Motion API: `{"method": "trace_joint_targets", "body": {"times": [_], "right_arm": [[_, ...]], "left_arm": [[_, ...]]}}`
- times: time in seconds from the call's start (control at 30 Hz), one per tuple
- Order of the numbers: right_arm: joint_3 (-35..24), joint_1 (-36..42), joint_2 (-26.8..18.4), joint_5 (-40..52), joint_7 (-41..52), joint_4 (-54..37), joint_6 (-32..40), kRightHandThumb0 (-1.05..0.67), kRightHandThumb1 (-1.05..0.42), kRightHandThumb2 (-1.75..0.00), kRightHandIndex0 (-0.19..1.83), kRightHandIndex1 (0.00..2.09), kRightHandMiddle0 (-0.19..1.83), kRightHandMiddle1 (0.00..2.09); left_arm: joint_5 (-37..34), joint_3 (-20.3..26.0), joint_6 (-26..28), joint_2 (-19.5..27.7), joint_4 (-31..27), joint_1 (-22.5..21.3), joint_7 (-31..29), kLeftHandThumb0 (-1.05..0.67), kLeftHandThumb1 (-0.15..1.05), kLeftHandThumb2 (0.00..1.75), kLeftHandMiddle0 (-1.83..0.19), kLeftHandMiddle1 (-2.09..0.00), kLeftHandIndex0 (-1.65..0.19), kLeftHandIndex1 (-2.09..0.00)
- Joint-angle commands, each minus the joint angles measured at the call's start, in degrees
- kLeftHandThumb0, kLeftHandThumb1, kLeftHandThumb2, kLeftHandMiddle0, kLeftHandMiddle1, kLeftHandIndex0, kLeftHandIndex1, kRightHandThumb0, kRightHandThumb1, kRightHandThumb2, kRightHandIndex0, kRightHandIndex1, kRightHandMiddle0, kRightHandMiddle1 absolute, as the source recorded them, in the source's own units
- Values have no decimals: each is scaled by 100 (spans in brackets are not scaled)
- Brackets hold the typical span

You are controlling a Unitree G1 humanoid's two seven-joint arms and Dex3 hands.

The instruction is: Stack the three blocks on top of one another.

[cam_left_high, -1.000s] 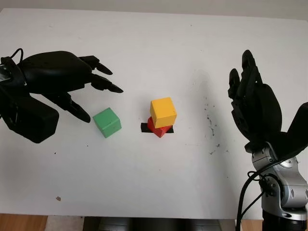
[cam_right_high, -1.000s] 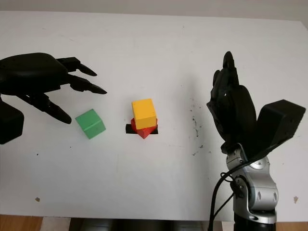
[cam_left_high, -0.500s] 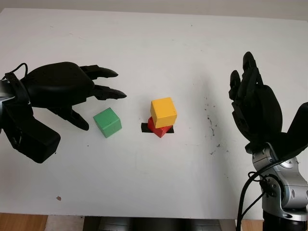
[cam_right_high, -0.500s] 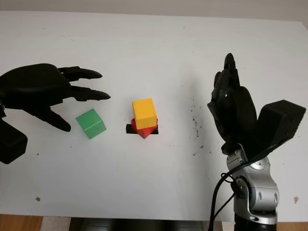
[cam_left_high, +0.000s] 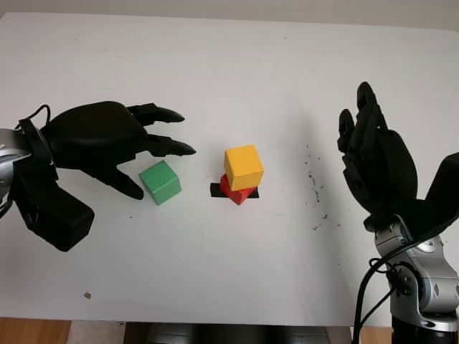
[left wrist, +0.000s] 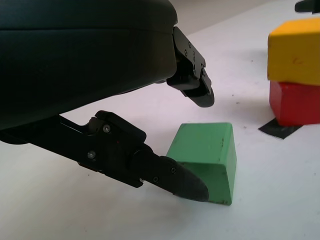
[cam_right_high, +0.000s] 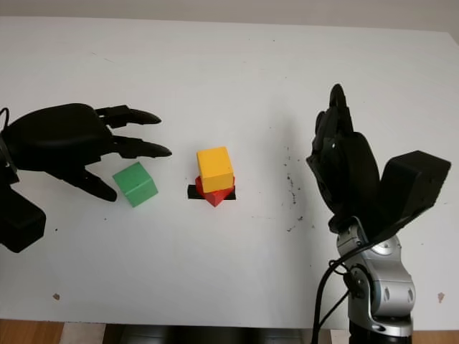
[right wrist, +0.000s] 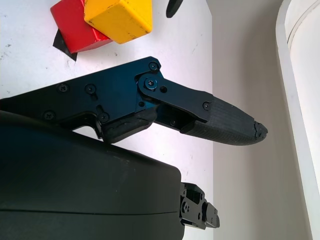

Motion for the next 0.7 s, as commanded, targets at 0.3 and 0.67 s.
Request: {"method": "trace_joint_targets", "body": {"times": [0.3, 0.67], "right_arm": [[-38, 18, -12, 65, 26, -87, 98, -79, -105, -80, -19, 0, -19, 0], [-70, 51, -11, 115, 38, -93, 78, -78, -105, -80, -19, 0, -19, 0]], "left_arm": [[577, -166, -105, -95, 37, 61, 670, -61, 90, 5, 19, -93, -21, -94], [1362, -319, -134, -73, 35, 93, 1573, -62, 89, 5, 19, -103, -24, -106]]}}
